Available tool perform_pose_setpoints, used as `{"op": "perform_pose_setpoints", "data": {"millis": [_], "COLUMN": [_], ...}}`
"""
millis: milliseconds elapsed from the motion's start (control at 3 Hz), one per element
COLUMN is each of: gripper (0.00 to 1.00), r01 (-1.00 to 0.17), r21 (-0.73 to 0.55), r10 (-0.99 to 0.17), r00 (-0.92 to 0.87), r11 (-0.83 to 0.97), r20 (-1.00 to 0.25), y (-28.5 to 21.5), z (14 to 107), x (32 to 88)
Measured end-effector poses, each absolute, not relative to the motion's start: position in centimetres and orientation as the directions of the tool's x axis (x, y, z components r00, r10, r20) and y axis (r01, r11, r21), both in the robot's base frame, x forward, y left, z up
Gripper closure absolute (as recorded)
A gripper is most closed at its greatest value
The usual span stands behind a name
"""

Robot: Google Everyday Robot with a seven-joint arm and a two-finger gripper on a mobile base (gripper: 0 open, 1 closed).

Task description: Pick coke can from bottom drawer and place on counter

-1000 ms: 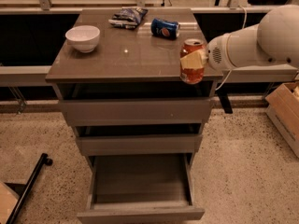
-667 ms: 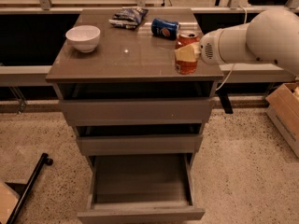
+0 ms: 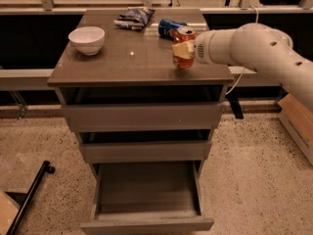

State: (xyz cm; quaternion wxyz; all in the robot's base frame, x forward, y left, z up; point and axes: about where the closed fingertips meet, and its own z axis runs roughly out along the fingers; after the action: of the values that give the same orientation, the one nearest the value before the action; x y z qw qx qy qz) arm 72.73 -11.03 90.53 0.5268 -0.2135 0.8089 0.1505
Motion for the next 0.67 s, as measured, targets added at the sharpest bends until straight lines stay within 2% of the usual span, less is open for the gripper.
{"op": "perform_pose_setpoints", "data": {"millis": [333, 667], "gripper": [0.73, 0.50], "r01": [-0.504, -0.513], "r21": [0.002, -0.017], "r10": [-0.190, -0.213], "r00": [-0.330, -0.324], "r11": [0.864, 0.858], "r20": [-0.924, -0.922], "y": [-10.3, -9.9], "z": [89.2, 88.5], "x": [75.9, 77.0]}}
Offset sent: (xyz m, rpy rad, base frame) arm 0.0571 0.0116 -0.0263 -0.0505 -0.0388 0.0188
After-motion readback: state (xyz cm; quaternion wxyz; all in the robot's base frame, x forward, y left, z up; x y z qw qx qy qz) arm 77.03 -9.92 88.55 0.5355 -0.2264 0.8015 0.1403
